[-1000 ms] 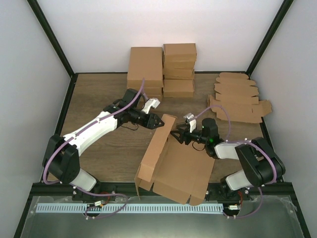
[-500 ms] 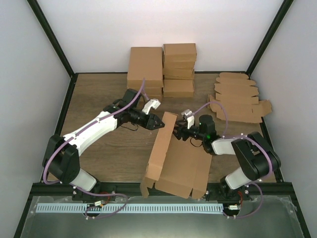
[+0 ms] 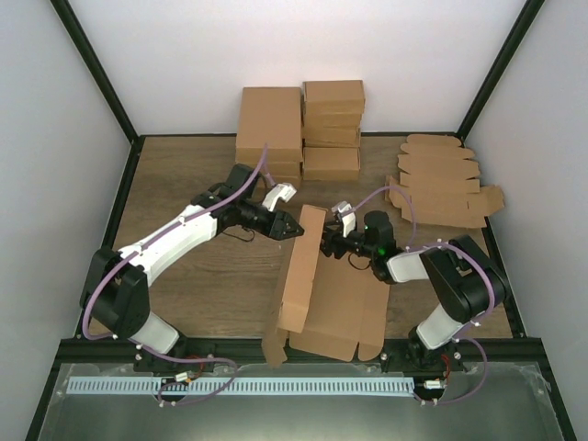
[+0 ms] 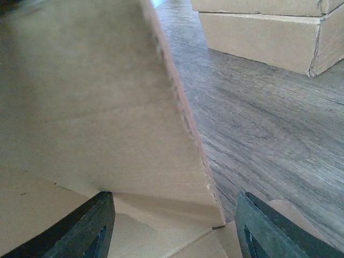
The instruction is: Fold the paper box
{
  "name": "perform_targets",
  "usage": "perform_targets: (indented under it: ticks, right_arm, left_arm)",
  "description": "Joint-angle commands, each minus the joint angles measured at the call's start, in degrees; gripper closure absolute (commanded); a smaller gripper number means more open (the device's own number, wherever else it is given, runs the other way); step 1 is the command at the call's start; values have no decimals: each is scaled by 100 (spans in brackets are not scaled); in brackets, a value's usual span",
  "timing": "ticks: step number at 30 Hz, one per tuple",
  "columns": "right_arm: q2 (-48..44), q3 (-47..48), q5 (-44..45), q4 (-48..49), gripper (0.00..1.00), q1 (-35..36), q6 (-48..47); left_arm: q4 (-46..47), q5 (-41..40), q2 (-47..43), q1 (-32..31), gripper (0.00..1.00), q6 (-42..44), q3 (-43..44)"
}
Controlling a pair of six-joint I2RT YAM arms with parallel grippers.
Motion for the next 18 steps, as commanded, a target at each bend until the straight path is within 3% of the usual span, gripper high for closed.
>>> perform_targets:
  ticks: [1, 18]
  right_arm:
    - [-70, 93, 207, 321, 36, 80, -38]
    - [-120, 211, 226, 283, 36, 157, -184]
  left_arm:
    - [-150, -218, -8, 61, 62, 103, 24]
    - [71, -388, -278, 156, 35, -164, -61]
